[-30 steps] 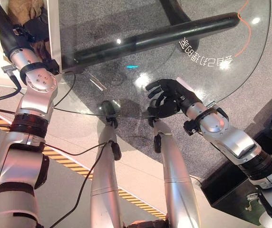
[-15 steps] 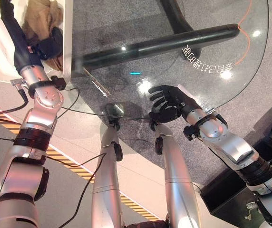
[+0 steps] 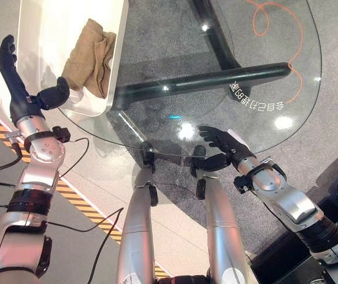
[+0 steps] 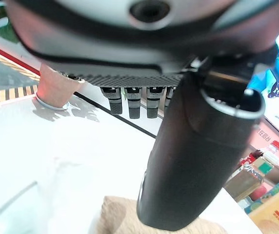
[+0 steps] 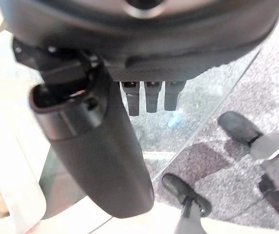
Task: Wipe the table with a cloth and put it in the basket.
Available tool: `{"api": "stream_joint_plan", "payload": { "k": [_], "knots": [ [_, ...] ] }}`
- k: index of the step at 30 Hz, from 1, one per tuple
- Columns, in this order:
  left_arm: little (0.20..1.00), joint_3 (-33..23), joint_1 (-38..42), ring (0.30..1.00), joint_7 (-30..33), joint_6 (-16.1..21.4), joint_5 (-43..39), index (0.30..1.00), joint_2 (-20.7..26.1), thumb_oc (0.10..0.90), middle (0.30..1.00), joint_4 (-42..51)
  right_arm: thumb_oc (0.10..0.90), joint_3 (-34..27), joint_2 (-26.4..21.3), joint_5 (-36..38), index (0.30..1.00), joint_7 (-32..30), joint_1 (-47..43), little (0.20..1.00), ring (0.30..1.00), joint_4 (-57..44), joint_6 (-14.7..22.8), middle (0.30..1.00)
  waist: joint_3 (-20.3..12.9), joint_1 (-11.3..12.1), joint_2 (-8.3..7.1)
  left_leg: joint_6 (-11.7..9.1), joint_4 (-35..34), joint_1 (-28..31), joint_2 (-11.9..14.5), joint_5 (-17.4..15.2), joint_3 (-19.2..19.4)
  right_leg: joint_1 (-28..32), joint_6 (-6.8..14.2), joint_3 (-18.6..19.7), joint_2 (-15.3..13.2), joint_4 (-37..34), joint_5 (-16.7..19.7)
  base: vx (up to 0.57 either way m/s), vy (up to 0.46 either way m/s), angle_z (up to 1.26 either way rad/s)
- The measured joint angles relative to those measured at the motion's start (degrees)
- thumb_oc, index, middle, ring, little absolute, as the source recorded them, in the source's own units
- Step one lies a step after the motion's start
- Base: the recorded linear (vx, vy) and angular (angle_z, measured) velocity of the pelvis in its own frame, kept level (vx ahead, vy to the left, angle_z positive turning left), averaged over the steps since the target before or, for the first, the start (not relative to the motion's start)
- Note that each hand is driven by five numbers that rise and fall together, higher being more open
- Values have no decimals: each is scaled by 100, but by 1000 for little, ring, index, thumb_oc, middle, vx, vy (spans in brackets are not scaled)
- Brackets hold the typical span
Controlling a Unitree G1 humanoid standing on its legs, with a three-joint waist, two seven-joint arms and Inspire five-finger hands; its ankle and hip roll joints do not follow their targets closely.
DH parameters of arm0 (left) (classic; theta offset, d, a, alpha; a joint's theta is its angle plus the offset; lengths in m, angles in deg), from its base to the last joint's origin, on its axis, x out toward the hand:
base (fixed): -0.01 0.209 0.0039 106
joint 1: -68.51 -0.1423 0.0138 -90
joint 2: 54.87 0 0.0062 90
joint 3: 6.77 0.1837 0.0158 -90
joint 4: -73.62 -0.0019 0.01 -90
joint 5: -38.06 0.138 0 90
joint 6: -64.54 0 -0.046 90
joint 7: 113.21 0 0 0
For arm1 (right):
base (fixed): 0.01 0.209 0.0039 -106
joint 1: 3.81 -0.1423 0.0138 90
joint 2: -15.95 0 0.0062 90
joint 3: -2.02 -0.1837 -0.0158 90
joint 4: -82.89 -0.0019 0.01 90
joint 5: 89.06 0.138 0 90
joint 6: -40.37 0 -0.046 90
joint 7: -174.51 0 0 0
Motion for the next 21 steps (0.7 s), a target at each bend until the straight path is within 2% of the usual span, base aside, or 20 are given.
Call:
{"api": "stream_joint_plan", "payload": {
  "k": [5,10,14,17,21],
  "knots": [
    [900,-369,-664,900,-141,92,-316,900,-4,800,900,188,800,-240,5,-191,900,89,483,900,900,-9,205,900,4,14,2,-4,-185,511,-1,-5,5,488,7,-12,10,-147,-23,-21,-107,0],
    [900,-683,-1562,900,-655,408,-416,900,-98,800,900,811,800,-455,62,-193,900,194,1104,900,900,-31,483,900,4,45,2,-30,-399,1158,6,-30,2,1116,56,-47,20,-349,-108,-15,-152,0],
    [900,-631,-2119,900,-1235,345,-586,900,-561,800,900,1330,800,-447,201,-186,900,314,1559,900,900,60,674,900,6,165,7,-50,-493,1624,18,-60,-5,1567,47,-71,36,-408,-186,15,-150,1],
    [900,-484,-2900,900,-1699,291,-975,900,-1213,800,900,1584,800,-457,329,-184,900,470,1973,900,900,236,994,900,8,214,19,-49,-529,2143,32,-132,-8,2123,57,-100,45,-511,-269,20,-123,1],
    [900,-56,-3356,900,-2164,96,-1405,900,-1460,800,900,1552,800,-533,654,-187,900,532,2195,900,900,701,1192,900,6,325,60,-75,-616,2539,39,-164,-47,2528,42,-143,52,-569,-336,23,-145,4]
  ]
}}
